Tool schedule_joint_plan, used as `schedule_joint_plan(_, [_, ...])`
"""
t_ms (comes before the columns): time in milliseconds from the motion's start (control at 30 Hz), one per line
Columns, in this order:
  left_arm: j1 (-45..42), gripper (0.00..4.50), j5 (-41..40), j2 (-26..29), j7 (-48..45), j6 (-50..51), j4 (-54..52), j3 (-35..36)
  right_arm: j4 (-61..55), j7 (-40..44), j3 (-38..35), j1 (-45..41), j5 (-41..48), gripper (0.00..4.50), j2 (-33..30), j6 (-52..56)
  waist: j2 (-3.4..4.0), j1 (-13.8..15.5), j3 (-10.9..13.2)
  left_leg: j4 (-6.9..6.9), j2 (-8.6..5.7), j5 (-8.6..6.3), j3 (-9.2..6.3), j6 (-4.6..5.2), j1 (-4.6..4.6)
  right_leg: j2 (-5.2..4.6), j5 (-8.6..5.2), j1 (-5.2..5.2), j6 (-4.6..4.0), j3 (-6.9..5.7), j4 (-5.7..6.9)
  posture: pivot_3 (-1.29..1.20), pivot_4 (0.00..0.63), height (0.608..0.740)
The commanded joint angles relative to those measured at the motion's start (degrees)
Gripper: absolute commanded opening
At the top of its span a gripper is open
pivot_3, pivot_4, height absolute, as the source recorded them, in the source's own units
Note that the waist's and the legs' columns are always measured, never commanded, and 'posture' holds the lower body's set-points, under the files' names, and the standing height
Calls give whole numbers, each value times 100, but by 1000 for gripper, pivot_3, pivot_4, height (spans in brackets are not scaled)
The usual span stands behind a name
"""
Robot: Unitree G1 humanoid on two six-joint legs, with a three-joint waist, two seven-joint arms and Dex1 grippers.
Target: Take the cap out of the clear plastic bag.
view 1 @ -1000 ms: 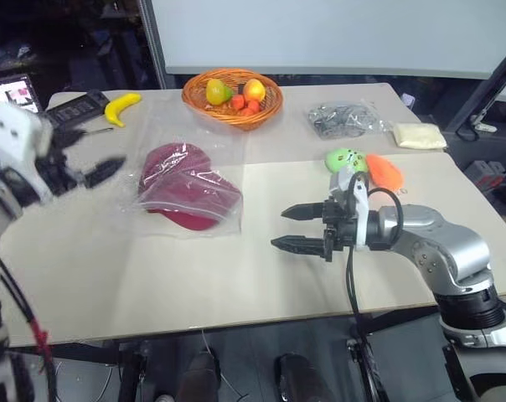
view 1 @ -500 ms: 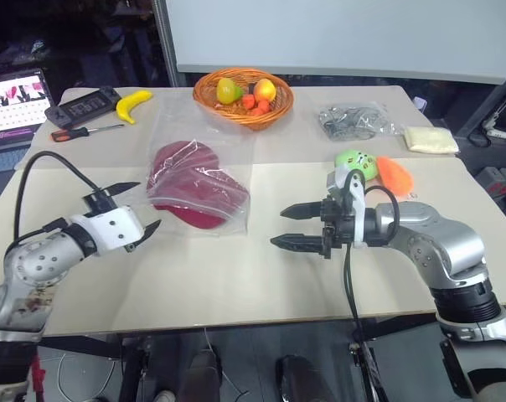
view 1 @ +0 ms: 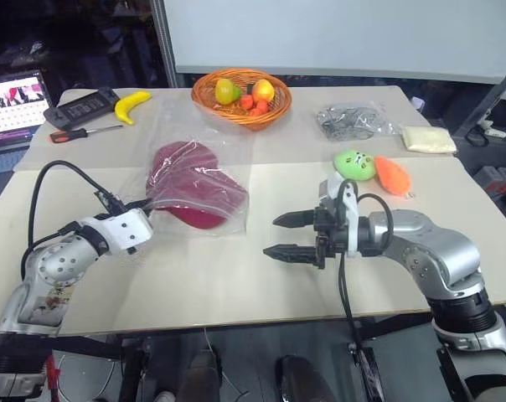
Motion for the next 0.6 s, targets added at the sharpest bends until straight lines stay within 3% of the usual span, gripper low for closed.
schedule_joint_plan(33, [-218, 25, 19, -5, 185, 16, -3, 114, -269, -61, -34, 19, 131, 4500, 64, 20, 0, 1, 0, 0, 0, 0, 0, 0, 0, 0, 0, 0, 0, -1, 1, 0, 150, 740])
schedule_joint_plan(300, [-753, 25, -186, -233, 117, 500, 91, 26, -525, -219, 605, 0, -283, 4500, 127, -77, 0, 3, 0, 21, -1, 0, -2, 0, 0, 1, -1, 3, 3, -1, 17, 0, 150, 740])
schedule_joint_plan(467, [-962, 25, -404, -434, -3, 897, -74, -22, -426, -1154, 951, -311, -500, 4500, 1187, 52, -1, -34, -1, 40, 1, 0, -7, 0, 1, 7, -1, 3, 3, -2, 35, 0, 150, 740])
schedule_joint_plan(600, [-1094, 25, -491, -590, -34, 1086, -140, -103, 35, -2249, 1482, -512, -1594, 4500, 1972, -498, -3, -60, -2, 46, 3, 0, -11, 0, 3, 11, -1, 3, 3, -3, 47, 0, 150, 740])
